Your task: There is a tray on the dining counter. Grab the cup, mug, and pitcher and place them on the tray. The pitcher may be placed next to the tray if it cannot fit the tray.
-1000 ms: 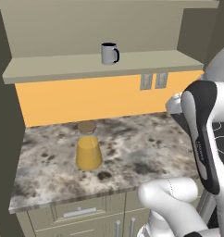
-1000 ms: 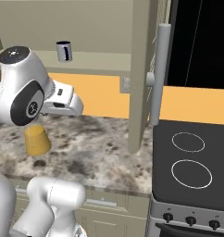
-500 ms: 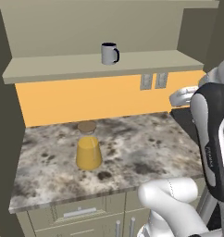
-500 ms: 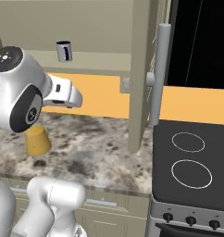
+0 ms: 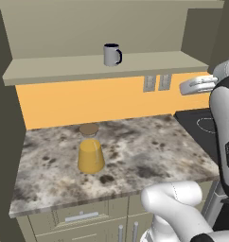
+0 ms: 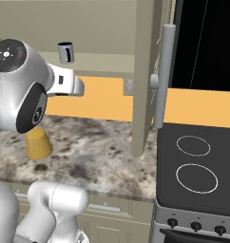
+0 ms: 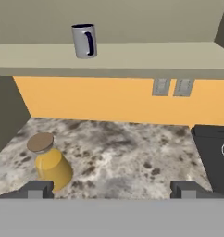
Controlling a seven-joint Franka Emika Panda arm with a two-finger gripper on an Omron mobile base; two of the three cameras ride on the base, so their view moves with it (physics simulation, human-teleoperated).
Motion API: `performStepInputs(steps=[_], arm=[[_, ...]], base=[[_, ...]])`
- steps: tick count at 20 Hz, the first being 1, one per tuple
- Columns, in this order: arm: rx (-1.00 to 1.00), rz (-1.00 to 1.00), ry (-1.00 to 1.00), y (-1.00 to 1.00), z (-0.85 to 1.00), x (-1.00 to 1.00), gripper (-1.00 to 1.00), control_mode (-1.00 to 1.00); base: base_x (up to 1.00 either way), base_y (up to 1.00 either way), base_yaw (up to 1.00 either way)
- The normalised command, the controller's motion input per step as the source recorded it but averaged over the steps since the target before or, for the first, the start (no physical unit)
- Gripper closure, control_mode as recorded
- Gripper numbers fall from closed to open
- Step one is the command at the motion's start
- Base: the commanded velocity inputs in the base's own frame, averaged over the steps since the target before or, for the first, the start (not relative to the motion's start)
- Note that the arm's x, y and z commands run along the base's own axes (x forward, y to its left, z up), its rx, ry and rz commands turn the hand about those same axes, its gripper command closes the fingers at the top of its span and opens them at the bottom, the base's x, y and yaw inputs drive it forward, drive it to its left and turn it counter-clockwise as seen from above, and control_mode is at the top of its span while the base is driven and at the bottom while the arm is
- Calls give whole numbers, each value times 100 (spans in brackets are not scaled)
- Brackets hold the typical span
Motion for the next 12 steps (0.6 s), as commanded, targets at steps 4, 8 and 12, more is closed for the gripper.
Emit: performStepInputs(steps=[4,8,12], arm=[[5,10,-9,6,28,5,-100,-100],[1,4,-3,22,21,21,-100,-100],[0,7,0,22,4,24,-100,-100]], base=[[0,0,0],[0,0,0],[0,0,0]])
